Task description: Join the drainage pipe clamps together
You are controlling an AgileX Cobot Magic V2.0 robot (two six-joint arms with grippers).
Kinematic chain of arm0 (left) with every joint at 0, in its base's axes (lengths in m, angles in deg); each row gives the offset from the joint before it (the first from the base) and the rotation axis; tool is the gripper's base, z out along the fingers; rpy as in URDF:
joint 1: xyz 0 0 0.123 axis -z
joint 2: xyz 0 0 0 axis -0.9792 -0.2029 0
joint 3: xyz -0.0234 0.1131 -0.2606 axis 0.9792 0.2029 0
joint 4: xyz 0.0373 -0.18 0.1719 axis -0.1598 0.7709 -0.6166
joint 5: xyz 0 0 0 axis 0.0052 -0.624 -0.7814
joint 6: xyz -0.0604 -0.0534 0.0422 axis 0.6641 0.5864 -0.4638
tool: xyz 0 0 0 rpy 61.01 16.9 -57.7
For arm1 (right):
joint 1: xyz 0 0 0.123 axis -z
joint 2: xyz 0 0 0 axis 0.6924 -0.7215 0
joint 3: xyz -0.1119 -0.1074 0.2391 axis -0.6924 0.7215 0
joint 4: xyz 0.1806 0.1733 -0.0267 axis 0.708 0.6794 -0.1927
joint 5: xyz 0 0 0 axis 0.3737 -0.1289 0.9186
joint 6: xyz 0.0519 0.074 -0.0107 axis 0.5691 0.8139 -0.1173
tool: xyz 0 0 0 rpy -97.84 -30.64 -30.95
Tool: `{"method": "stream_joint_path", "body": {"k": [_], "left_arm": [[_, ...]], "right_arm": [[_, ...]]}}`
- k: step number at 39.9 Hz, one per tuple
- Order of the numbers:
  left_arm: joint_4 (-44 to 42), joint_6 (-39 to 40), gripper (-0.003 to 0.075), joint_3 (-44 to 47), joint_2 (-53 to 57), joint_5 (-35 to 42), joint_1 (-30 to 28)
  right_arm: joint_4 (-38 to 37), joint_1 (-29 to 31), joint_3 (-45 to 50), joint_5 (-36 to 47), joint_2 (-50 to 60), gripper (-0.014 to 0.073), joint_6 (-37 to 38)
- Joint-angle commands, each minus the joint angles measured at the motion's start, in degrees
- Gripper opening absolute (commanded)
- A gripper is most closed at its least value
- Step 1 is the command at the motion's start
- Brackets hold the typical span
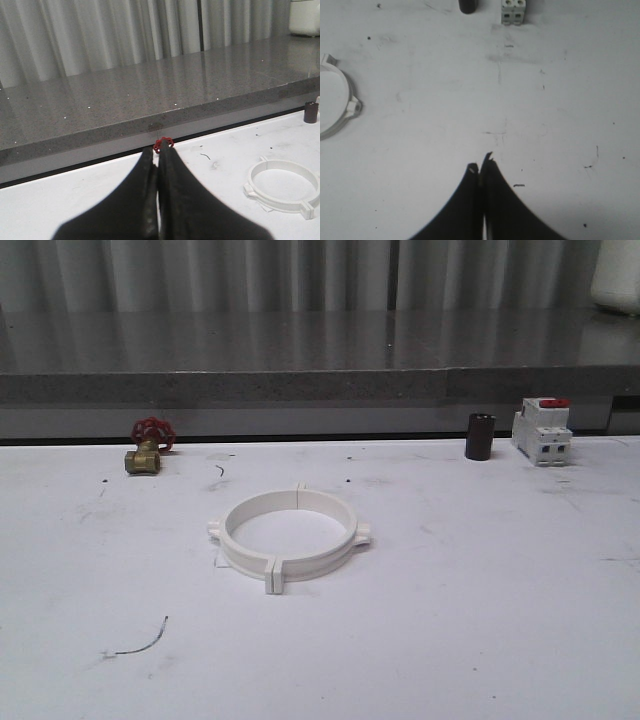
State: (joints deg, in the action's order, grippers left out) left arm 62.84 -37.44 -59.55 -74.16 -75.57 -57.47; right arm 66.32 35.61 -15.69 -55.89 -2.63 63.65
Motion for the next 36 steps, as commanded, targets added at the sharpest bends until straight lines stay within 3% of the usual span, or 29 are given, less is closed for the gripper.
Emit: {"method": "stream_joint_path", "body": {"k": [1, 9, 17, 36], "left_arm": [[-0.6, 0.1, -0.0020, -1.4, -0.7, 4.7, 0.2], [-0.6, 0.1, -0.0020, -1.4, -0.7, 4.7, 0.2], [-0.6, 0.1, -0.0020, -1.4, -0.7, 4.7, 0.2], [-0.6, 0.1, -0.0020, -1.4, -0.7, 4.7, 0.2]], "right_arm": [[-2.5, 0.3, 6.9, 12.3, 8.8, -0.0113, -1.1], [-9.0, 0.3, 19.6, 16.5, 27.4, -0.0113, -1.1], [-9.2, 0.3, 24.4, 16.5, 38.7, -0.0113, -1.1], [-9.2, 0.3, 24.9, 16.7, 40.5, -0.0113, -1.1]]}}
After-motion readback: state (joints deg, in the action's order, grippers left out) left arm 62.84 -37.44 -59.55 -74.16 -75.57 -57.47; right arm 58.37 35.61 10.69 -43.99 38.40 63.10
